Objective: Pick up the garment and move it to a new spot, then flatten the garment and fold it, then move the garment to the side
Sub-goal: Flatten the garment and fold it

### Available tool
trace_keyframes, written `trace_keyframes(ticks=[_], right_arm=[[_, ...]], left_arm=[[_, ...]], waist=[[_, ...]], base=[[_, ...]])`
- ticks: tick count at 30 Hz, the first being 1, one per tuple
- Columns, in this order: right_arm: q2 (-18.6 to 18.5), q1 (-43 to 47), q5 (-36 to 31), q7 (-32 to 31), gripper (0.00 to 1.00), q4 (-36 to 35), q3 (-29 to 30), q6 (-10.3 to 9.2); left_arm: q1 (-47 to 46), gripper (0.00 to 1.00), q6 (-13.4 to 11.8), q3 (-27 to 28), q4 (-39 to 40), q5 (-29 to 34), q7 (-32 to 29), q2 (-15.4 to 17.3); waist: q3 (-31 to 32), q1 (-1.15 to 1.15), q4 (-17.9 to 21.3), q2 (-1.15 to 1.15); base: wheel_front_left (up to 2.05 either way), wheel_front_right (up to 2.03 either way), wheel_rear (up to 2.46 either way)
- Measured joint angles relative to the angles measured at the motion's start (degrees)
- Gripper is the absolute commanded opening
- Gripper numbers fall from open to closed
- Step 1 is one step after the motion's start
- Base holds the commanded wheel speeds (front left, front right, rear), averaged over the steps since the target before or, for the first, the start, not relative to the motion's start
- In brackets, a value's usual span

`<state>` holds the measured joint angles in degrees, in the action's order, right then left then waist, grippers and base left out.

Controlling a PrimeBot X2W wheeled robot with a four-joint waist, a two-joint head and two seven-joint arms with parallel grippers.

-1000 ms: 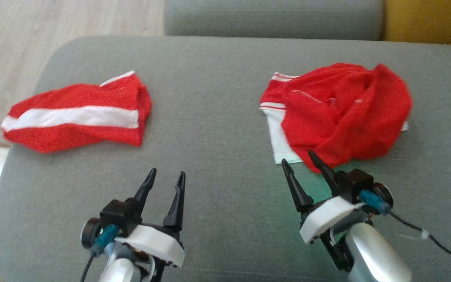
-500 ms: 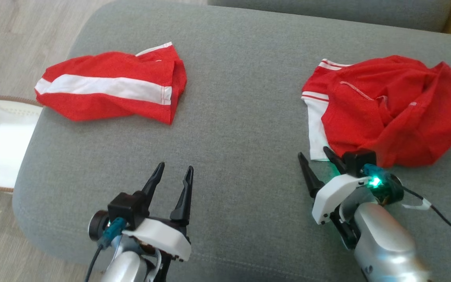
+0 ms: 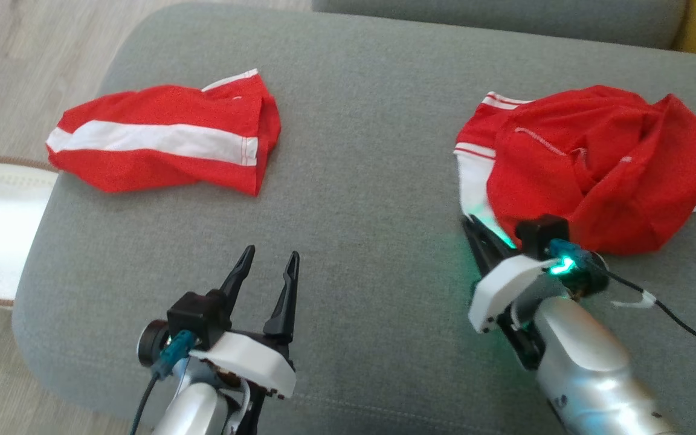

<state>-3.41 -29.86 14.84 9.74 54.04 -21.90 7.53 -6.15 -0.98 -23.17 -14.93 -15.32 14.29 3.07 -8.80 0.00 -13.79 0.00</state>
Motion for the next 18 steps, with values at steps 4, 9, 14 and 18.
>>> trace_keyframes(ticks=[4, 9, 14, 18], right_arm=[[-0.09, -0.02, 4.35, 1.41, 0.00, -5.28, -6.47, 0.00], [-0.14, 0.04, 9.37, 1.35, 0.00, -12.36, -16.21, 0.00], [-0.15, 1.98, 11.80, 0.19, 0.00, -16.92, -22.29, 0.00], [-0.15, 5.53, 12.84, -1.45, 0.00, -17.55, -24.52, 0.00]], left_arm=[[0.07, 1.00, -0.02, 0.04, -0.05, -0.60, 0.00, -0.02], [0.43, 1.00, -0.02, 0.08, -0.29, -0.99, 0.00, -0.03], [2.19, 1.00, -0.02, 0.48, -0.30, -0.99, 0.00, -0.03], [3.29, 1.00, -0.02, 1.32, -0.40, -0.99, 0.00, -0.02]], waist=[[1.36, 0.00, 1.07, 0.00], [3.48, 0.00, 2.54, 0.00], [5.71, 0.00, 3.66, 0.00], [7.07, 0.00, 4.37, 0.00]], base=[[0.00, 0.00, 0.00], [0.00, 0.00, 0.00], [0.00, 0.00, 0.00], [0.00, 0.00, 0.00]])
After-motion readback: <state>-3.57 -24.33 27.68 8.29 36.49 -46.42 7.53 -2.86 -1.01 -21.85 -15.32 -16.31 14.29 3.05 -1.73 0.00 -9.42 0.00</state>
